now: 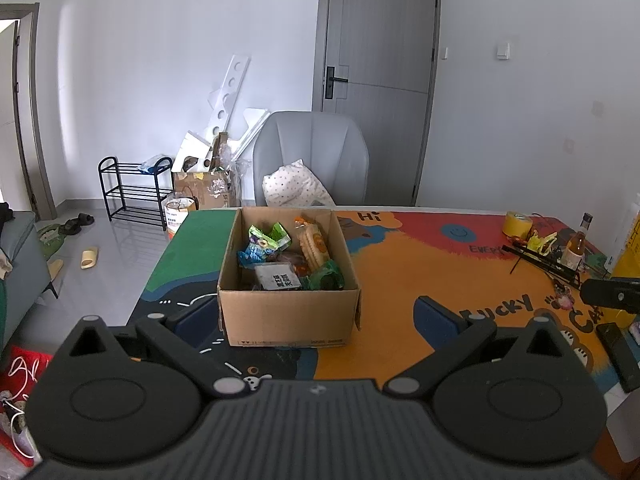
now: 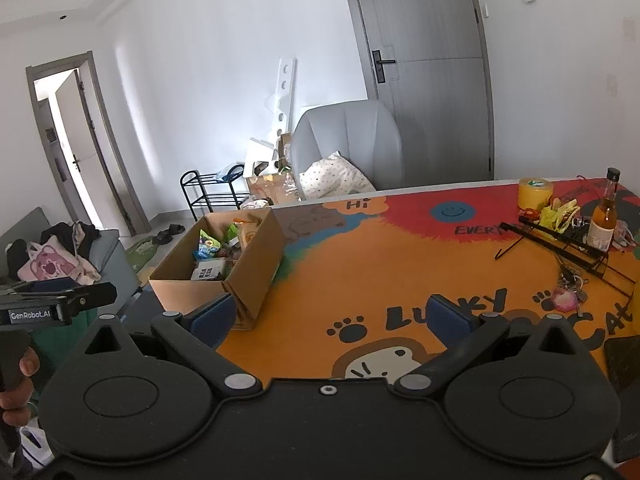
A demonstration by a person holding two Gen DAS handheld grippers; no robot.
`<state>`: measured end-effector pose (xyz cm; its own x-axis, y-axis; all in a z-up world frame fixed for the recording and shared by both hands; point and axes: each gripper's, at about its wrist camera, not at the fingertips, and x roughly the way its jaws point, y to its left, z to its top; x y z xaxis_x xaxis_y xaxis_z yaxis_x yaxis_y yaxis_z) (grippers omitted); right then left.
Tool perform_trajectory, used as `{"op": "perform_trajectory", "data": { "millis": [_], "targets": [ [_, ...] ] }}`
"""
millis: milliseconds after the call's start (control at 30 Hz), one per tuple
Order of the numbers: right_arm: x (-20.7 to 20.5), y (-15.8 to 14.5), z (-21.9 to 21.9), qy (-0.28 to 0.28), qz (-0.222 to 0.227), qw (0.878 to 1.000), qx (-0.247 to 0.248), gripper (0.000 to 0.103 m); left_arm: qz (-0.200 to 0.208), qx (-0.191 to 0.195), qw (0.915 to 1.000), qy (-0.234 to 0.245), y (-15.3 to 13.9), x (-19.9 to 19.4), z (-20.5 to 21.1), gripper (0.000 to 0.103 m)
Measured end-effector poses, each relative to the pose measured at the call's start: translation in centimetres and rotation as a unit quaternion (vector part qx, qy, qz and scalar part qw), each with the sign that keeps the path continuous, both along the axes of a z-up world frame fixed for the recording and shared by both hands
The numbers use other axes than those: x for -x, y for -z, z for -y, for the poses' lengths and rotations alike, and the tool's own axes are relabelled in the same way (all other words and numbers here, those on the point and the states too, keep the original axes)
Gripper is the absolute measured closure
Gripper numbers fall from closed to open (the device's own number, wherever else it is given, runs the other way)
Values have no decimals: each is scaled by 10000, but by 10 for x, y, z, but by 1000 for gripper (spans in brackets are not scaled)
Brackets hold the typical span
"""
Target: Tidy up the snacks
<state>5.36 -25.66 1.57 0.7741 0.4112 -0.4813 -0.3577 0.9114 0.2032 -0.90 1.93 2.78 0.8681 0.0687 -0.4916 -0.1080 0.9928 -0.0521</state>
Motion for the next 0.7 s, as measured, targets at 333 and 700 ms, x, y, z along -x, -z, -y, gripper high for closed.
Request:
{"op": "perform_trajectory", "data": {
  "millis": [333, 700],
  "targets": [
    [2, -3, 1, -51, -2, 10000, -65, 0, -4, 13, 10000, 32, 0, 0, 0, 0],
    [2, -2, 1, -22, -40, 10000, -29, 0, -9, 10, 10000, -1, 1, 0, 0, 0]
  ]
}}
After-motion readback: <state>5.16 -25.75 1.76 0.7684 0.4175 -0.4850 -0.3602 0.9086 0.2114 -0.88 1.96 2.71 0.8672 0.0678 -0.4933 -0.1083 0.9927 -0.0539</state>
